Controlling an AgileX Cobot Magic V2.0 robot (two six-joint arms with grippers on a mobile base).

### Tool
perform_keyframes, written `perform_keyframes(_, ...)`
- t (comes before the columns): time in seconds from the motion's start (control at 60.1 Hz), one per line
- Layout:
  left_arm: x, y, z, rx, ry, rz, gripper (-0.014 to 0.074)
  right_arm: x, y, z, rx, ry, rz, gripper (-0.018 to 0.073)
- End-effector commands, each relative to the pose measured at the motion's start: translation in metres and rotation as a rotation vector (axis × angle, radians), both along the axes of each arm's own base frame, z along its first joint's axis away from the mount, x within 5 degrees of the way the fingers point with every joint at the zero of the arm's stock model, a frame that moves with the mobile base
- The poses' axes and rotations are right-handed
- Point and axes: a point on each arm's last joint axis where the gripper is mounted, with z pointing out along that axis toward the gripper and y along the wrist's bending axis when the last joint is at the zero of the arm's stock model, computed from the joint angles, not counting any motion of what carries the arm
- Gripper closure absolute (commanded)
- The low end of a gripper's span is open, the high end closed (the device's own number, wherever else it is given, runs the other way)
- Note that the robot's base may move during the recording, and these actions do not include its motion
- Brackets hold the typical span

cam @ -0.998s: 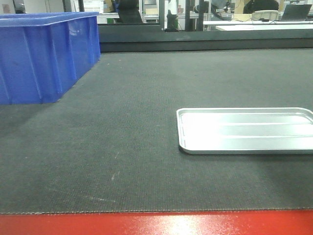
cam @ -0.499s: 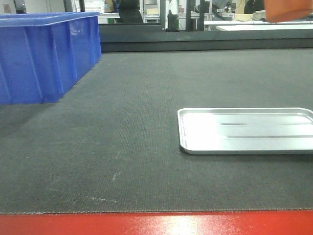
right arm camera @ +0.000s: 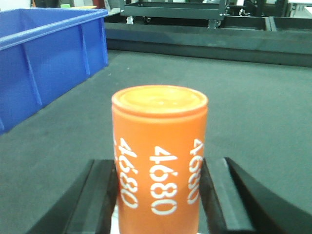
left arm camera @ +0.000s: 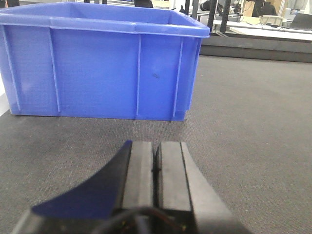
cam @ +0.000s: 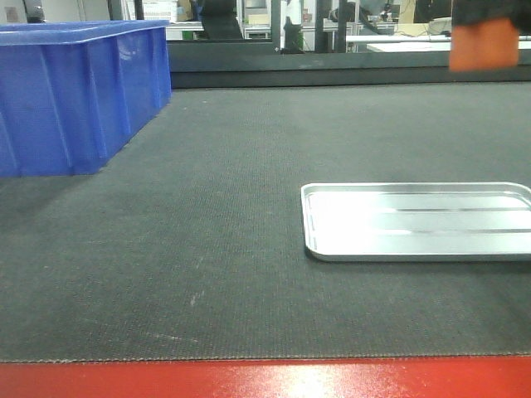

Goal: Grab orange capacitor from left shelf to right conveyor
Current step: 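Lower the held cylinder with the right gripper onto the steel tray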

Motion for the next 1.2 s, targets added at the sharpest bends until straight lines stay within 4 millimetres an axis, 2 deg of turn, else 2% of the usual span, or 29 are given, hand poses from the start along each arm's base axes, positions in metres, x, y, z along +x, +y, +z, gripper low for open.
perform_keyframes(0.0, -0.002, 0.000, 0.011, -0.010, -0.114, 0.001, 0.0701, 0.001, 0.000, 0.008, 0.042, -0.157, 0.011, 0.0458)
perform_keyframes(0.349, -0.002, 0.000, 0.011, -0.010, -0.114, 0.001, 0.0701, 0.021, -0.011, -0.043, -0.031, -0.128, 0.037, 0.0458)
perform_keyframes(0.698, -0.002, 0.000, 0.011, -0.010, -0.114, 0.001, 0.0701, 0.036, -0.005, -0.083, -0.003, -0.080, 0.085, 0.0458)
perform_keyframes(0.798, -0.002, 0.000, 0.011, -0.010, -0.114, 0.001, 0.0701, 0.038, -0.005, -0.091, 0.000, -0.059, 0.089, 0.0458)
perform_keyframes(0.981, -0.002, 0.000, 0.011, -0.010, -0.114, 0.001, 0.0701, 0.038, -0.004, -0.094, -0.003, -0.051, 0.098, 0.0451)
perform_keyframes(1.048, -0.002, 0.000, 0.011, -0.010, -0.114, 0.001, 0.0701, 0.038, -0.003, -0.094, -0.006, -0.050, 0.106, 0.0408)
perform_keyframes(1.114, -0.002, 0.000, 0.011, -0.010, -0.114, 0.001, 0.0701, 0.038, -0.003, -0.094, -0.008, -0.049, 0.115, 0.0306)
perform_keyframes(1.181, -0.002, 0.000, 0.011, -0.010, -0.114, 0.001, 0.0701, 0.037, -0.003, -0.093, -0.009, -0.051, 0.116, 0.0165)
